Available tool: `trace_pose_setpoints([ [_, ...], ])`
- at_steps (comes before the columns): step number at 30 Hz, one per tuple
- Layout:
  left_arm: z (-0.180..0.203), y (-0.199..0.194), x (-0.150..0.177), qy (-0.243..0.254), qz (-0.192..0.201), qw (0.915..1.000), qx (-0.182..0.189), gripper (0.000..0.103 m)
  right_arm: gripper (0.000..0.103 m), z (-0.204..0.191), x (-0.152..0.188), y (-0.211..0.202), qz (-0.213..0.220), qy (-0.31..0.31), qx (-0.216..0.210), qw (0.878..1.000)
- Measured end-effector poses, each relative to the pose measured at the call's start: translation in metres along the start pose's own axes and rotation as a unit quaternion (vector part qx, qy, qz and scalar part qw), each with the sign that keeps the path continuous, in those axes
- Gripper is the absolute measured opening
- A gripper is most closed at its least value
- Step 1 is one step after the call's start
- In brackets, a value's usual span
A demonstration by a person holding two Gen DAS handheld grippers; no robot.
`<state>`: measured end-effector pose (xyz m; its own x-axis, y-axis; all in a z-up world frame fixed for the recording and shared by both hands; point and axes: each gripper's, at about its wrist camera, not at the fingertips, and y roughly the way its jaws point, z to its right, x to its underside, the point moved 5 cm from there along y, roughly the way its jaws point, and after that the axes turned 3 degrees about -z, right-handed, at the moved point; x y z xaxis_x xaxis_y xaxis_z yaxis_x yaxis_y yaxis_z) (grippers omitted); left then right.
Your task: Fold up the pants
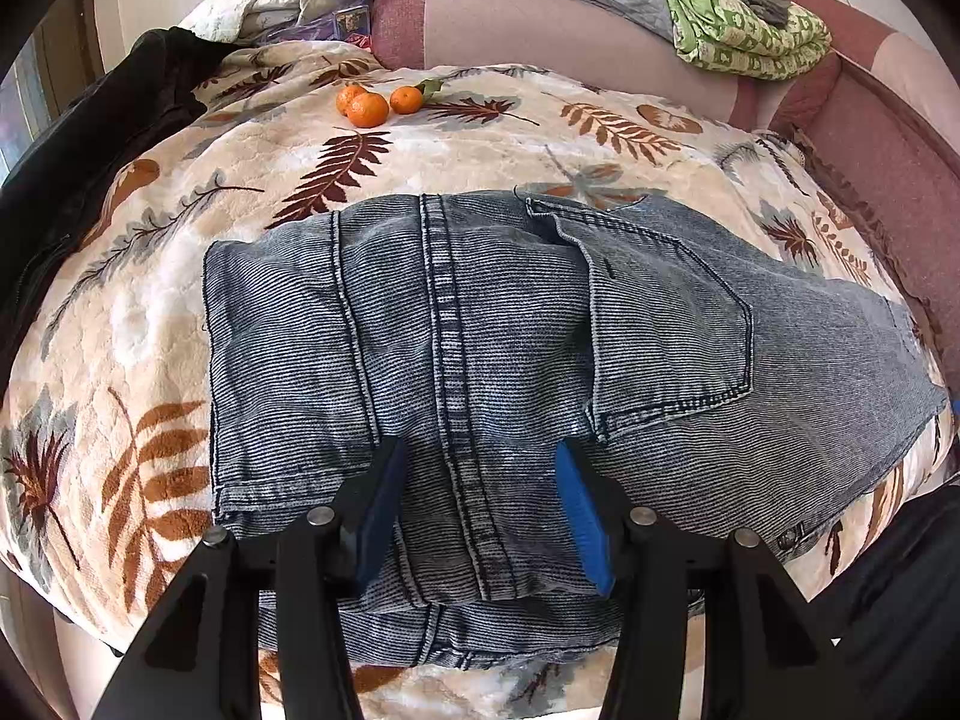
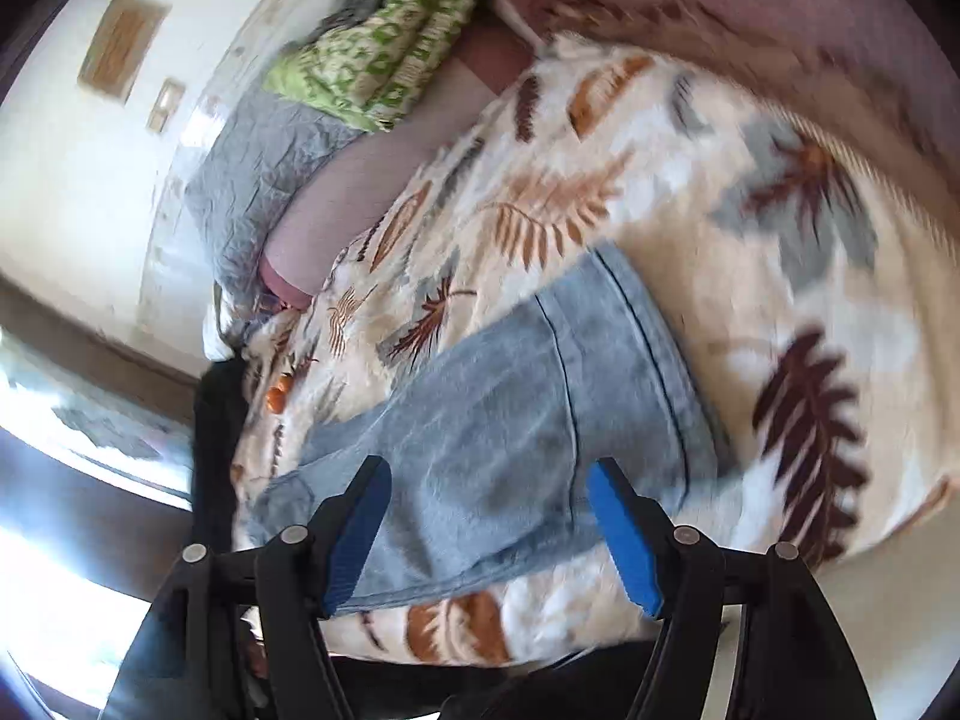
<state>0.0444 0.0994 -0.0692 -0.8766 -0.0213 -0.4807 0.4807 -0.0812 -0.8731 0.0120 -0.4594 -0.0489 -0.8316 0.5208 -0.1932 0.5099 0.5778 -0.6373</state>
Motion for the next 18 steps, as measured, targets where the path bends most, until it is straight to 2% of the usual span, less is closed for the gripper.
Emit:
trace_pose_setpoints([
  [3,0.000,0.000,0.000,0.000,0.000,1.0000,-0.001,0.053,0.072,0.032,0.004,0.012,-0.002,0.084,-0.036,0.996],
  [5,0.001,0.000,0.000,-0.001,0.000,1.0000,-0.003,0.053,0.072,0.038,-0.002,0.016,0.005,0.106,-0.052,0.993],
  [9,0.001,0.000,0.000,-0.001,0.000,1.0000,-0.004,0.053,0.070,0.044,-0.016,0.030,0.009,0.145,-0.047,0.988],
  [11,0.000,0.000,0.000,0.000,0.001,1.0000,-0.002,0.053,0.041,0.034,-0.024,0.026,0.025,0.101,-0.012,0.995],
  [12,0.000,0.000,0.000,0.000,0.001,1.0000,-0.002,0.053,0.023,0.028,-0.027,0.021,0.035,0.084,0.008,0.996],
  [13,0.000,0.000,0.000,0.000,0.001,1.0000,-0.002,0.053,0.015,0.020,-0.030,0.012,0.053,0.060,0.031,0.996],
  [14,0.001,0.000,0.000,0.001,0.002,1.0000,-0.002,0.053,0.013,0.007,-0.033,-0.001,0.074,0.017,0.067,0.995],
  [15,0.001,0.000,0.000,0.001,0.002,1.0000,-0.004,0.053,0.013,-0.010,-0.034,-0.009,0.099,-0.048,0.112,0.988],
  [16,0.001,0.000,0.000,0.002,0.002,1.0000,-0.004,0.053,0.013,-0.018,-0.031,-0.013,0.106,-0.092,0.146,0.979],
  [17,0.001,0.000,-0.001,0.001,0.002,1.0000,-0.005,0.053,0.013,-0.013,-0.029,-0.009,0.097,-0.098,0.166,0.976],
  [18,0.001,0.000,-0.001,0.001,0.002,1.0000,-0.004,0.053,0.013,0.003,-0.026,0.003,0.069,-0.093,0.188,0.975],
])
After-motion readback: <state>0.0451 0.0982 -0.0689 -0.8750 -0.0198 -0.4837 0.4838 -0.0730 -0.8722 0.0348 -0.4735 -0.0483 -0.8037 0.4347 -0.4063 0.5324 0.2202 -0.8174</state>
